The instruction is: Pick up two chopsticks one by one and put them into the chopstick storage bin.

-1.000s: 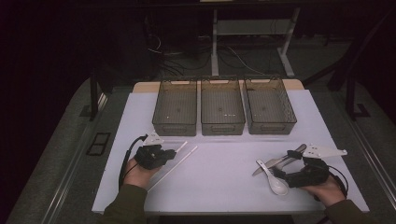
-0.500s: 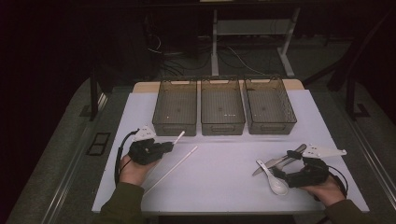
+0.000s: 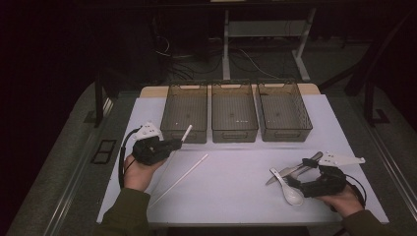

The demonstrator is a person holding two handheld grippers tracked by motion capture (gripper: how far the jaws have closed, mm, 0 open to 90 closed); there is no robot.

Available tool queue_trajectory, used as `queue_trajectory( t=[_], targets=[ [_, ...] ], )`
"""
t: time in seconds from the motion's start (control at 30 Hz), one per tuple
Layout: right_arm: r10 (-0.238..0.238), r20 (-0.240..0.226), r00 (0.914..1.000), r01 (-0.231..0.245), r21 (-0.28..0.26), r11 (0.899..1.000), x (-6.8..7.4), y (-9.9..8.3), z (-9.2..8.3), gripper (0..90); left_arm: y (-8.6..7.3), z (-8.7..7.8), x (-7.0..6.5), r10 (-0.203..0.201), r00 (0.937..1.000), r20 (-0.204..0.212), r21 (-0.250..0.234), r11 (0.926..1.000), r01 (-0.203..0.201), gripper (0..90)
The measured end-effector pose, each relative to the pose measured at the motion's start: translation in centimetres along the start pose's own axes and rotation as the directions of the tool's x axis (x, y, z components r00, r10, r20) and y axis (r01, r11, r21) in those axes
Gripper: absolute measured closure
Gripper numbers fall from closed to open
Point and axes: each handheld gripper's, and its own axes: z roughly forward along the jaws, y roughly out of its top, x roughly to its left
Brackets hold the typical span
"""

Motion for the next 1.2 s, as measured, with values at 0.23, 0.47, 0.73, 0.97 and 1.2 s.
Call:
queue_trajectory(
  t=[0.23,0.47,0.73,0.97,1.2],
  targets=[
    [0.003,-0.001,1.0,-0.003,-0.002,1.0,0.0,0.0,-0.1,2.8,2.2,0.1,0.1,0.021,0.9998,-0.006,-0.028,0.9994,-0.021,83.6],
    [0.009,-0.005,1.0,-0.009,0.001,1.0,0.0,0.0,-0.2,2.8,4.7,0.0,0.7,0.032,0.9993,-0.02,-0.061,0.9976,-0.033,83.6],
    [0.004,-0.004,1.0,-0.004,-0.004,1.0,0.0,0.0,-0.1,2.8,7.7,0.6,2.0,0.036,0.9989,-0.029,-0.08,0.9961,-0.038,83.6],
    [0.005,-0.006,1.0,-0.005,-0.006,1.0,-0.1,0.0,-0.1,2.8,11.5,0.9,3.4,0.054,0.9974,-0.048,-0.092,0.9941,-0.059,83.6],
    [0.008,-0.009,0.9999,-0.008,-0.009,1.0,-0.1,0.0,-0.2,2.8,14.5,1.6,5.5,0.053,0.9964,-0.066,-0.137,0.9887,-0.062,83.6]
  ],
)
